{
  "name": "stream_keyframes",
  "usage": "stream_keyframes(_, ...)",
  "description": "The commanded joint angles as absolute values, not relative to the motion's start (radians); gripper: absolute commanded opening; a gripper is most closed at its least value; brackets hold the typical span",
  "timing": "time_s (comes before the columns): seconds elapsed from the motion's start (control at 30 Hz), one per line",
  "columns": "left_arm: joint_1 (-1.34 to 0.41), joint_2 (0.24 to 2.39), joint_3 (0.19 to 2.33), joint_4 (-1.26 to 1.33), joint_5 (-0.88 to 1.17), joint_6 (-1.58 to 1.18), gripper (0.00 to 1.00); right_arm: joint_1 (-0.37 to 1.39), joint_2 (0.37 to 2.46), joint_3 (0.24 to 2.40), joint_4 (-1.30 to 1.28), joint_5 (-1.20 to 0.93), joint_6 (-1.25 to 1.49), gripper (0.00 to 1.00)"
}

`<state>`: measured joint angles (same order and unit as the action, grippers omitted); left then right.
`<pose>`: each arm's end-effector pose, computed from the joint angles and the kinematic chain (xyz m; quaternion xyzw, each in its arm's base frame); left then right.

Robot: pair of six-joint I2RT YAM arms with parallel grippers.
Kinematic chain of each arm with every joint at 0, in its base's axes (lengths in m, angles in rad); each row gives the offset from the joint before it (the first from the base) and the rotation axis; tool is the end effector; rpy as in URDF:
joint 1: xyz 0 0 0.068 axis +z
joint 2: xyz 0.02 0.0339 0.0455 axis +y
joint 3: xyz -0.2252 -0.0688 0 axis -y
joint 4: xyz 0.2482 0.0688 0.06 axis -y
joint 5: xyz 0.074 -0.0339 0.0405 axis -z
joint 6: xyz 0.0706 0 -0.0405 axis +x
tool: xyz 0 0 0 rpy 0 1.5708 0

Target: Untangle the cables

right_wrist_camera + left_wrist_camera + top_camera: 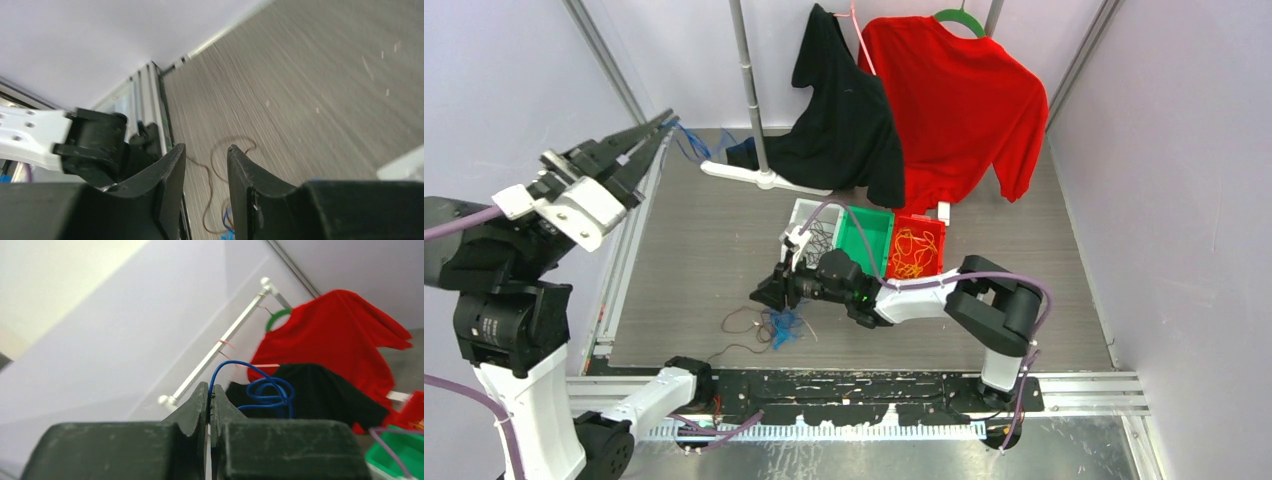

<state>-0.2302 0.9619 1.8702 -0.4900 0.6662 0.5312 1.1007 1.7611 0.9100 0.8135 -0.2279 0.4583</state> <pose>0.1019 -0.0687 0.5834 0.4459 0.3762 -0.0573 0.8102 0.1733 0.3763 0.1822 -0.3008 0.6541 0.5427 0.4326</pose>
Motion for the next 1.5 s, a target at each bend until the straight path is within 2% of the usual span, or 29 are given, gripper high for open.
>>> stream_keyframes(0.0, -0.227, 1.005, 1.979, -0.313, 0.583, 0.531, 0.00, 1.128, 1.804, 0.872, 0.935, -0.172, 0.493, 0.41)
stream_keyframes(0.1, -0.226, 1.030, 2.022, -0.280, 0.555, 0.530, 0.00, 1.143, 1.815, 0.860, 0.950, -0.167, 0.498, 0.46)
stream_keyframes(0.2, -0.227, 1.025, 2.015, -0.344, 0.592, 0.528, 0.00, 1.144, 1.751, 0.849, 0.934, -0.150, 0.487, 0.65)
stream_keyframes(0.27, -0.226, 1.001, 1.954, -0.387, 0.624, 0.520, 0.00, 1.136, 1.663, 0.848, 0.878, -0.133, 0.460, 0.73)
stream_keyframes(0.43, -0.226, 0.923, 1.786, -0.466, 0.697, 0.452, 0.00, 1.085, 1.372, 0.895, 0.688, -0.148, 0.363, 0.80)
stream_keyframes(0.6, -0.227, 0.858, 1.608, -0.477, 0.770, 0.343, 0.00, 1.077, 1.223, 0.995, 0.513, -0.211, 0.228, 0.83)
stream_keyframes(0.77, -0.226, 0.836, 1.510, -0.469, 0.820, 0.229, 0.00, 1.074, 1.215, 1.069, 0.431, -0.235, 0.177, 0.82)
stream_keyframes(1.1, -0.227, 0.796, 1.393, -0.468, 0.837, 0.142, 0.00, 1.074, 1.309, 1.164, 0.452, -0.295, 0.192, 0.80)
stream_keyframes(1.2, -0.227, 0.782, 1.365, -0.468, 0.845, 0.117, 0.00, 1.075, 1.327, 1.178, 0.464, -0.290, 0.201, 0.77)
stream_keyframes(1.3, -0.227, 0.771, 1.341, -0.468, 0.855, 0.091, 0.00, 1.072, 1.336, 1.181, 0.479, -0.278, 0.210, 0.68)
stream_keyframes(1.47, -0.227, 0.747, 1.297, -0.468, 0.835, 0.085, 0.00, 1.065, 1.331, 1.165, 0.520, -0.300, 0.248, 0.43)
